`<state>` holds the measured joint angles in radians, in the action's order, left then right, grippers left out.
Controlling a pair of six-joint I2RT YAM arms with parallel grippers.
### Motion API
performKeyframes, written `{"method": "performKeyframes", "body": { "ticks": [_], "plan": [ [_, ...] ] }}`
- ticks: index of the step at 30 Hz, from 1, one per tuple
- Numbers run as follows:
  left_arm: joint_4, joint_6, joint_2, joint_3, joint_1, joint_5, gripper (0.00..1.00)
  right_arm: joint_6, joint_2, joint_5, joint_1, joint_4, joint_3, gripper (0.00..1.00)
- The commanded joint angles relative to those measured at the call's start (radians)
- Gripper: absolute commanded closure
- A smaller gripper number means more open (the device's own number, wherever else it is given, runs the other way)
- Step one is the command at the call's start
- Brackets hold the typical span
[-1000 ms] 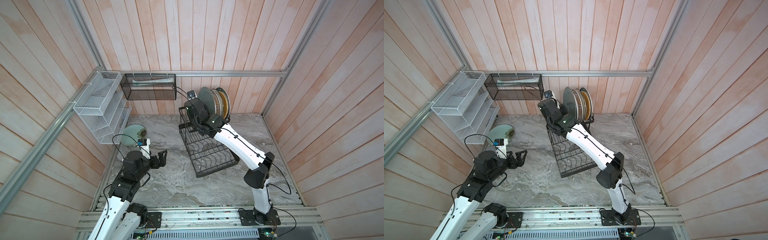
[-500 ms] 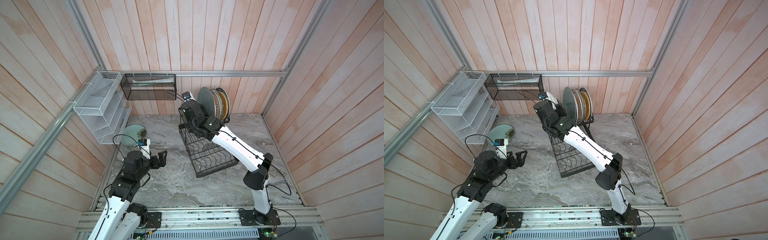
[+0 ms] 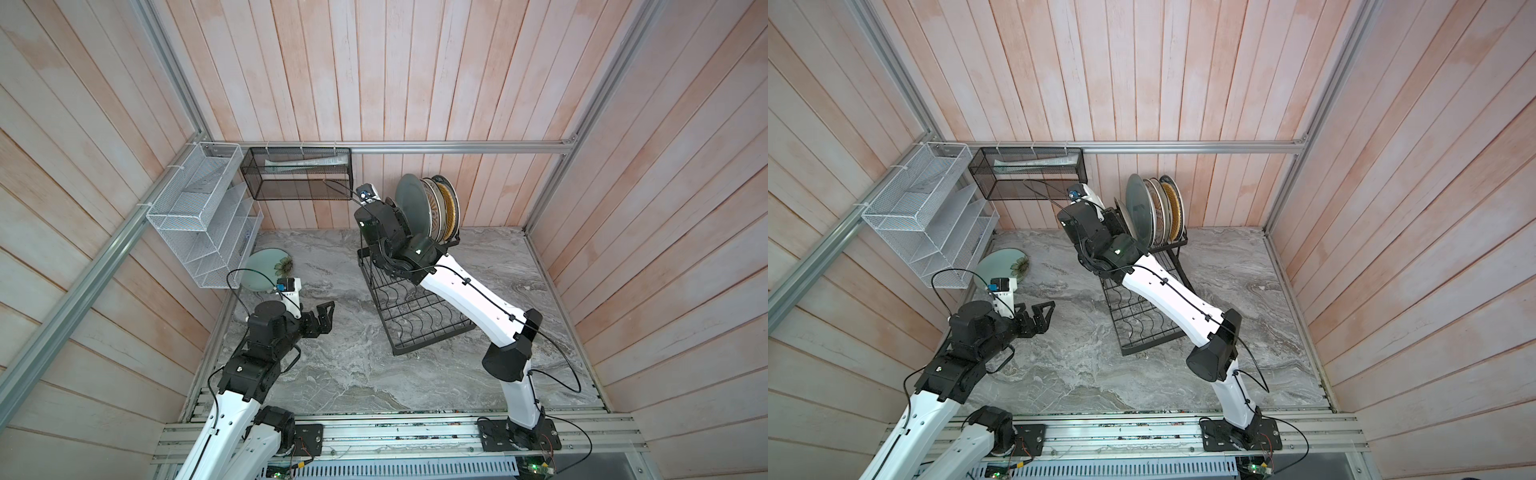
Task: Load the plates into the dish rack
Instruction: 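Lower the plate into the upper tier before the dark plate with the right gripper, then open the right gripper and release the white sunburst plate in the rack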
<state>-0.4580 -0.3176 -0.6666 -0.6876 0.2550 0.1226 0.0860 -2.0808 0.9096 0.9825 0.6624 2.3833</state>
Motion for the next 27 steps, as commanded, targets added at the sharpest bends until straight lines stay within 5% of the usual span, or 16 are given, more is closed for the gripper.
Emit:
{"method": "performKeyframes", "body": {
  "ticks": [1, 27],
  "plan": [
    [-0.01, 0.005, 0.001, 0.015, -0.005, 0.011, 0.0, -0.04, -0.029, -0.01, -0.026, 0.019, 0.021, 1.0],
    [-0.012, 0.005, -0.021, 0.016, -0.005, 0.014, 0.0, 0.049, 0.038, 0.087, -0.067, -0.106, -0.09, 1.0]
  ]
}}
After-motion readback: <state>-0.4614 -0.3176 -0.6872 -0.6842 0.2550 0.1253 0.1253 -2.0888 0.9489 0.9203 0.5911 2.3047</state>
